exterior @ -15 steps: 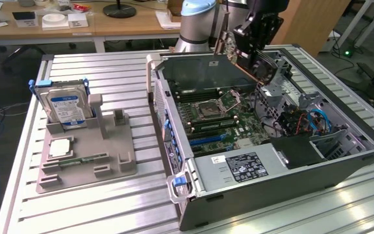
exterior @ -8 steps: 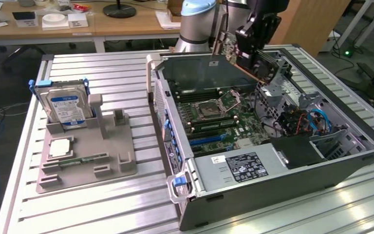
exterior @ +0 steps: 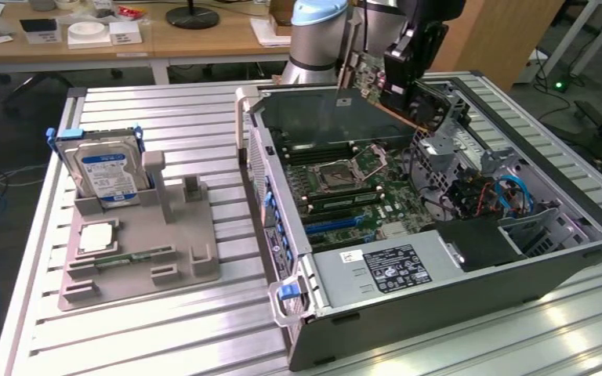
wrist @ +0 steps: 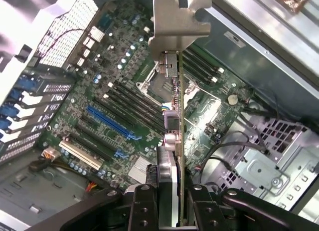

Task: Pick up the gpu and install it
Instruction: 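Insert the gpu into the slot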

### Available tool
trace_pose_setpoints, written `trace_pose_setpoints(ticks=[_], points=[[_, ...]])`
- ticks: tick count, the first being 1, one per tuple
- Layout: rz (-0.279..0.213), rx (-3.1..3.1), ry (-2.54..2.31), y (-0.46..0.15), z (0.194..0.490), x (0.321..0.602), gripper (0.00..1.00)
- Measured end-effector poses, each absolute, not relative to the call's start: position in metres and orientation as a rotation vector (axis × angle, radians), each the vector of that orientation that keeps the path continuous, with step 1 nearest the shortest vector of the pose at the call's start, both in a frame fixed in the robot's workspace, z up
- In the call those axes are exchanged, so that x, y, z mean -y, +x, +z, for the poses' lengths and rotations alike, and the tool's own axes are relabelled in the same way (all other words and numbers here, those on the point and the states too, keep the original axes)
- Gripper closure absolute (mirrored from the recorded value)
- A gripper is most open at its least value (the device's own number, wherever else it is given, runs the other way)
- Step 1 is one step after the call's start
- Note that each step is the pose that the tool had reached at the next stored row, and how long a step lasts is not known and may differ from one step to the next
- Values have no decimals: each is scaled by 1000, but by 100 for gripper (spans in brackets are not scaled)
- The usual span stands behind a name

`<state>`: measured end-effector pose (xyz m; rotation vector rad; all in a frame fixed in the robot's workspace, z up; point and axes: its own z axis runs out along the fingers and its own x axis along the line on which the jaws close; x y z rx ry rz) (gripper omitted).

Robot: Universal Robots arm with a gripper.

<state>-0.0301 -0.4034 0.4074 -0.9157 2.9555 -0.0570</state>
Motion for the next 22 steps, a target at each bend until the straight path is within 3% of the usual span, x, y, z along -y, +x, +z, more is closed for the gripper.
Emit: trace_pose_setpoints(ticks=[22], points=[[-48, -2818, -1269, -30, 407, 404, 72]])
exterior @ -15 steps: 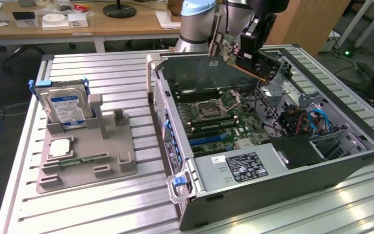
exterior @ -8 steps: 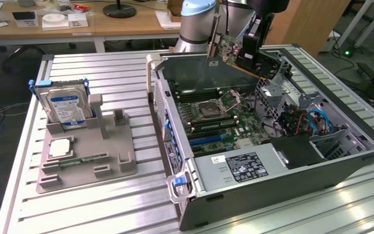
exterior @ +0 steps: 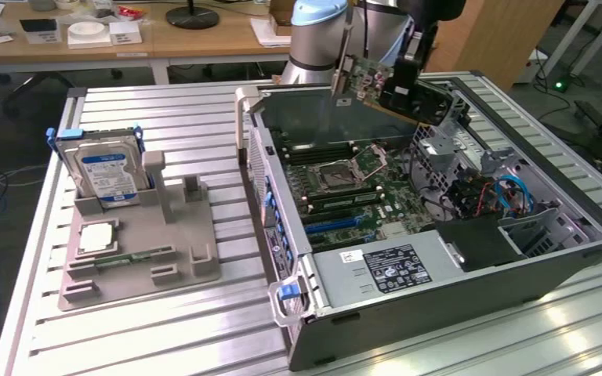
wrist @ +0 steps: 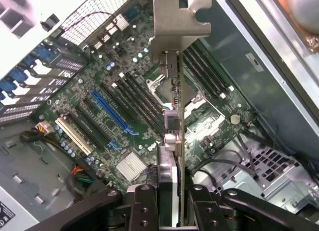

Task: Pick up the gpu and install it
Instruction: 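Insert the gpu into the slot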

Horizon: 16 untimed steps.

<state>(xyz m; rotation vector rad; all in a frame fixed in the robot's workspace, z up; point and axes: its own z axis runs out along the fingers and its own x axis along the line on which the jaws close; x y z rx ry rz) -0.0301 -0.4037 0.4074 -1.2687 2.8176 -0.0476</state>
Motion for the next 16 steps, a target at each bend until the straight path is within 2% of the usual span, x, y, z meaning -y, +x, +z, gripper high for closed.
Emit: trace_pose_setpoints(ticks=[16], points=[[-41, -2694, -1510, -30, 407, 404, 72]])
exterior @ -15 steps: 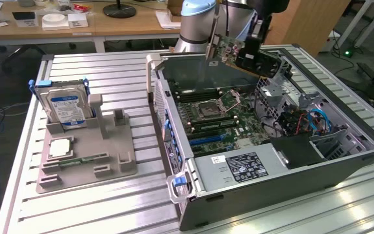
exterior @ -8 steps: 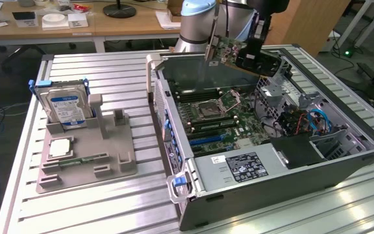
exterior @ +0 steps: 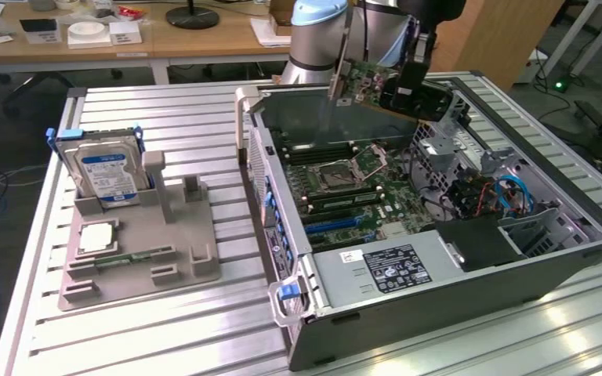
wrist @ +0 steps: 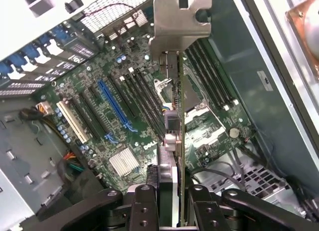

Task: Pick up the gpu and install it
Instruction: 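Insert the gpu into the slot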

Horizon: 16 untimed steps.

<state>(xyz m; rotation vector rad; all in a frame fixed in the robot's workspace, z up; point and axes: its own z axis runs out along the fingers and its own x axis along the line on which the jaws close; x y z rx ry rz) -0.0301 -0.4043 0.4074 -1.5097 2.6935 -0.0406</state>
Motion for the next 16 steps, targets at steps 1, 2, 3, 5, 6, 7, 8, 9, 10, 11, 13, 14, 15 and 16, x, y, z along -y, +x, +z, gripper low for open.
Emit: trace_pose_setpoints(ticks=[1, 2, 3, 5, 6, 7, 8, 9, 10, 11, 13, 14, 15, 16], points=[[-40, -2685, -1525, -30, 407, 404, 72], [-40, -2676, -1541, -30, 407, 404, 72], [-39, -2667, -1555, -30, 407, 404, 72], [-38, -2651, -1582, -30, 407, 405, 72], [-38, -2643, -1595, -30, 407, 405, 72], [-37, -2635, -1607, -30, 407, 405, 72], [-37, -2627, -1621, -30, 407, 405, 72], [-37, -2618, -1634, -30, 407, 405, 72], [-36, -2610, -1647, -30, 407, 405, 72], [-36, -2602, -1660, -30, 407, 405, 72], [-35, -2585, -1686, -30, 407, 405, 72], [-34, -2576, -1700, -30, 407, 405, 72], [-34, -2566, -1714, -30, 407, 405, 72], [-33, -2555, -1730, -30, 407, 405, 72]])
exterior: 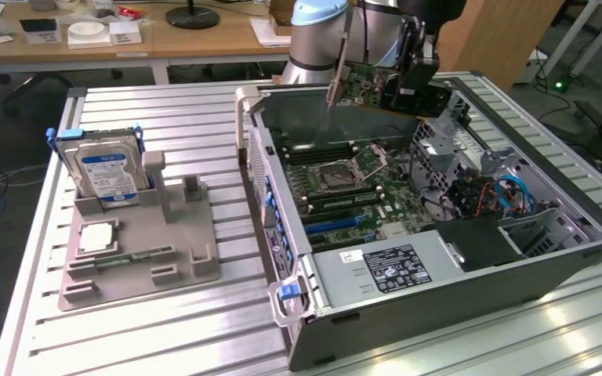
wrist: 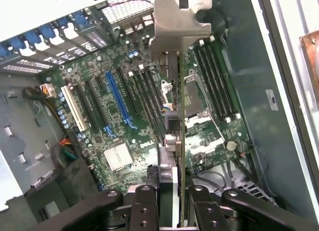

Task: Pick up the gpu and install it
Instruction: 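Insert the gpu into the slot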

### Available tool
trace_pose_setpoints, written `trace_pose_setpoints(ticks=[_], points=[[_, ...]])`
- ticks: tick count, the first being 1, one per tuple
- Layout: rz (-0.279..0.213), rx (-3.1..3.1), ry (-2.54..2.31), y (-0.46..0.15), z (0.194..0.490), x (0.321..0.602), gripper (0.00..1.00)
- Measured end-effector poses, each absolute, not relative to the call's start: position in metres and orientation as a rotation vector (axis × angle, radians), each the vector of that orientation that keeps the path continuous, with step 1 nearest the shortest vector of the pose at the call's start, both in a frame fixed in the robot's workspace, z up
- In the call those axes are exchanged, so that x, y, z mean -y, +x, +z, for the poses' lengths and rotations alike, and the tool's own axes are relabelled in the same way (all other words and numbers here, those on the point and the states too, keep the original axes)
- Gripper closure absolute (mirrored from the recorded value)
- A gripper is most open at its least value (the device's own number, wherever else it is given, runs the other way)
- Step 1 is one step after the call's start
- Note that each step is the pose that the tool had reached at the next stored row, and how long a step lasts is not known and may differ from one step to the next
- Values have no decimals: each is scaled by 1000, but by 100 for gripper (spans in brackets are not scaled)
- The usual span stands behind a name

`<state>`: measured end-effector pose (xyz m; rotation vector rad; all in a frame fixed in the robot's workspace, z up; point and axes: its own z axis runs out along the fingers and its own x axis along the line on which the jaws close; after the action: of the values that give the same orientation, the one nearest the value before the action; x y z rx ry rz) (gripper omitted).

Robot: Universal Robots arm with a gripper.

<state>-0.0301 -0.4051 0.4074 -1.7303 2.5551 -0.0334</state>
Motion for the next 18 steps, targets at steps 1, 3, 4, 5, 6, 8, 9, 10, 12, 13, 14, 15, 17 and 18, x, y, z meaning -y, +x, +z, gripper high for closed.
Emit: trace_pose_setpoints(ticks=[1, 3, 4, 5, 6, 8, 9, 10, 12, 13, 14, 15, 17, 18], points=[[-33, -2546, -1744, -30, 407, 405, 72], [-32, -2529, -1768, -30, 407, 405, 72], [-32, -2520, -1780, -30, 407, 406, 72], [-31, -2512, -1792, -30, 407, 406, 72], [-31, -2502, -1805, -30, 407, 406, 72], [-30, -2484, -1829, -30, 407, 406, 72], [-30, -2475, -1841, -30, 407, 406, 72], [-29, -2468, -1851, -30, 407, 406, 72], [-28, -2453, -1870, -30, 407, 407, 72], [-28, -2445, -1881, -30, 407, 407, 72], [-28, -2438, -1890, -30, 407, 407, 72], [-27, -2430, -1899, -30, 407, 407, 72], [-27, -2417, -1917, -30, 407, 408, 72], [-27, -2410, -1925, -30, 407, 408, 72]])
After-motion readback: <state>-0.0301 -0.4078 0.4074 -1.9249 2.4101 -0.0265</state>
